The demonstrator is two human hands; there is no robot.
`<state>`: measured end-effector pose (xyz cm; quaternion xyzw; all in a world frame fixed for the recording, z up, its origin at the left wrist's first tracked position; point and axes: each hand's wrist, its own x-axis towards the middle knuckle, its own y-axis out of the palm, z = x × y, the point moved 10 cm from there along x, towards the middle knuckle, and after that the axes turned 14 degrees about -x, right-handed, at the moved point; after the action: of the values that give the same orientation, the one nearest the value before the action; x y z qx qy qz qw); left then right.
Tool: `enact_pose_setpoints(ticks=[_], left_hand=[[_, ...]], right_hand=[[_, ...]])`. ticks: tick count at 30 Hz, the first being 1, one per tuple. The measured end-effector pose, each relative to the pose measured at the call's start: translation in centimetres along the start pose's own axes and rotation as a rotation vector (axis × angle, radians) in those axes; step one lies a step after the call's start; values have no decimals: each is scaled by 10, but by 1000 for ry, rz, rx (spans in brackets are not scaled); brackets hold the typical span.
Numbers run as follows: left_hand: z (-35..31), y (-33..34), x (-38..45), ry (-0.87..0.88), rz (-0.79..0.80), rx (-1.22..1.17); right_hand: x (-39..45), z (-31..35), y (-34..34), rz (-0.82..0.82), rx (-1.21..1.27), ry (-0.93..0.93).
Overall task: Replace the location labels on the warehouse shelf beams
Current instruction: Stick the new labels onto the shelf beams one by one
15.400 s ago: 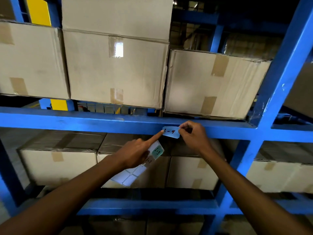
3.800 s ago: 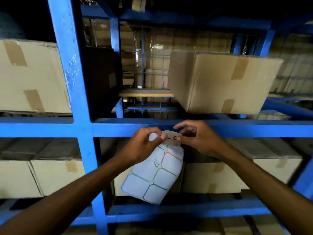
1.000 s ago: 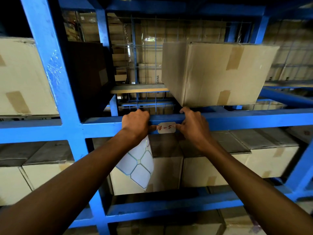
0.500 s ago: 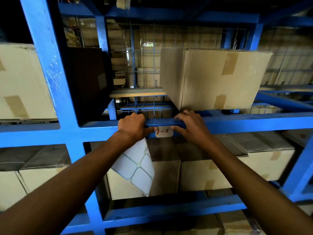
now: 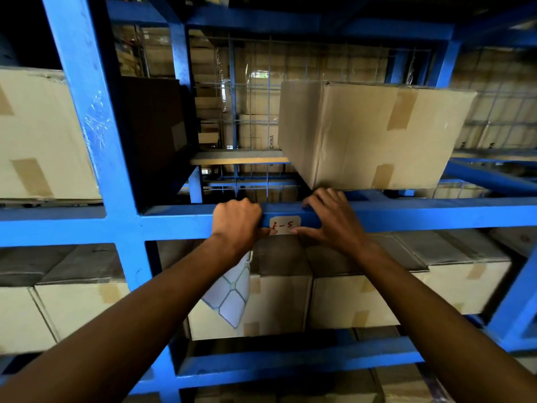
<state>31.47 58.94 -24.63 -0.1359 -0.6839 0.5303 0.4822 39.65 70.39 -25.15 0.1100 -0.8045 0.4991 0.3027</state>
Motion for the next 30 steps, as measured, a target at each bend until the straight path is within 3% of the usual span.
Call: enact_pose_setpoints(ticks=[11,15,20,22,26,30], left_hand=[[5,5,-6,69,33,-69],[23,15,-19,-2,142,-394],[26,5,-55,160,170,-916],[41,5,-67,123,144,-1077],[75,7,-84,17,105,-1376],[106,-1,-100,40,44,-1504]], right_hand=[[-2,-7,9,-31,78,59],[-16,-8,3,-50,275,177],[-57,20,-21,-196,354,313],[-72,39,-18,-124,532,407],[-97,83,12,184,948,718],[-102,146,7,247,1261,723]])
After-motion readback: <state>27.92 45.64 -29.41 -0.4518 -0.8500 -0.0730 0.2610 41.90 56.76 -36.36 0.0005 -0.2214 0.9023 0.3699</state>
